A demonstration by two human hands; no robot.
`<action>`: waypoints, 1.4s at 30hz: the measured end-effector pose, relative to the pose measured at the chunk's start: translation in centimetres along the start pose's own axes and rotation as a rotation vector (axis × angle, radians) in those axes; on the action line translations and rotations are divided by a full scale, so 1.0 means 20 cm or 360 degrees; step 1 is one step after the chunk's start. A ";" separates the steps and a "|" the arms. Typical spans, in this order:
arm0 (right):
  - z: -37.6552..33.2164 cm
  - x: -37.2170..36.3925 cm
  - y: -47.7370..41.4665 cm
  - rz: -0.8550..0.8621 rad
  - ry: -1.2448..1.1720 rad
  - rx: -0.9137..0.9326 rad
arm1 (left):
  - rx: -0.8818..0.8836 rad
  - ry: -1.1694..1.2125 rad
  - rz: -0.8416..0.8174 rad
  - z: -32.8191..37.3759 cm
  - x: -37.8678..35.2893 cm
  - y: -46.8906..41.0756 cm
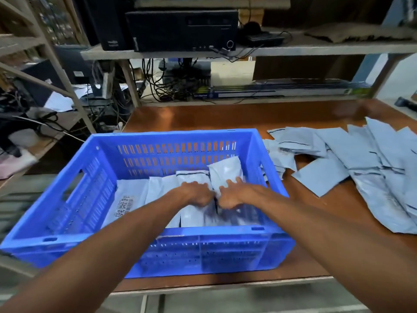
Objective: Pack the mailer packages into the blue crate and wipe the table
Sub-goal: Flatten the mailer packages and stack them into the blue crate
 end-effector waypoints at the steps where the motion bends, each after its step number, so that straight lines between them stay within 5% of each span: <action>1: 0.02 -0.02 -0.02 -0.0237 -0.0058 -0.0154 | -0.0019 -0.0014 -0.0139 0.00 -0.03 -0.02; 4: 0.06 -0.05 -0.10 -0.0564 -0.0115 -0.0296 | 0.0042 -0.0056 -0.0277 -0.01 -0.08 -0.02; 7: 0.06 -0.03 -0.04 -0.0380 -0.0005 -0.0144 | 0.0053 -0.0065 -0.0222 -0.02 -0.06 -0.03; 9: 0.05 0.04 0.04 0.0098 -0.0034 0.0110 | 0.0130 -0.0030 -0.0074 -0.04 -0.02 -0.03; 13: 0.25 0.32 0.26 0.1256 -0.0729 0.0513 | 0.0235 0.0314 0.0852 -0.02 0.22 -0.03; 16: 0.64 0.44 0.39 0.1676 -0.0978 0.0489 | 0.0067 0.0609 0.1246 0.16 0.46 -0.01; 20: 1.19 0.25 0.38 0.1573 -0.1130 0.0057 | -0.0147 0.0604 0.1429 0.57 0.69 -0.05; 27: 1.67 -0.31 0.07 0.0982 -0.0911 -0.0173 | 0.0276 0.0374 0.0520 1.10 0.73 -0.56; 33: 1.73 -0.51 -0.01 0.0925 -0.0725 -0.0116 | 0.0383 0.0478 0.0321 1.11 0.54 -0.87; 42: 1.74 -0.70 0.21 0.1234 -0.0819 0.0044 | 0.0222 0.0356 0.0704 1.48 0.22 -0.62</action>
Point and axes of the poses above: each hand's wrist, its own y-axis away from the middle knuckle, its own x-axis out of the back of the hand, z = x × y, the point moved 1 cm from there along -y, towards the middle knuckle, and after that the axes turned 11 degrees about -y, right-handed, at the moved point
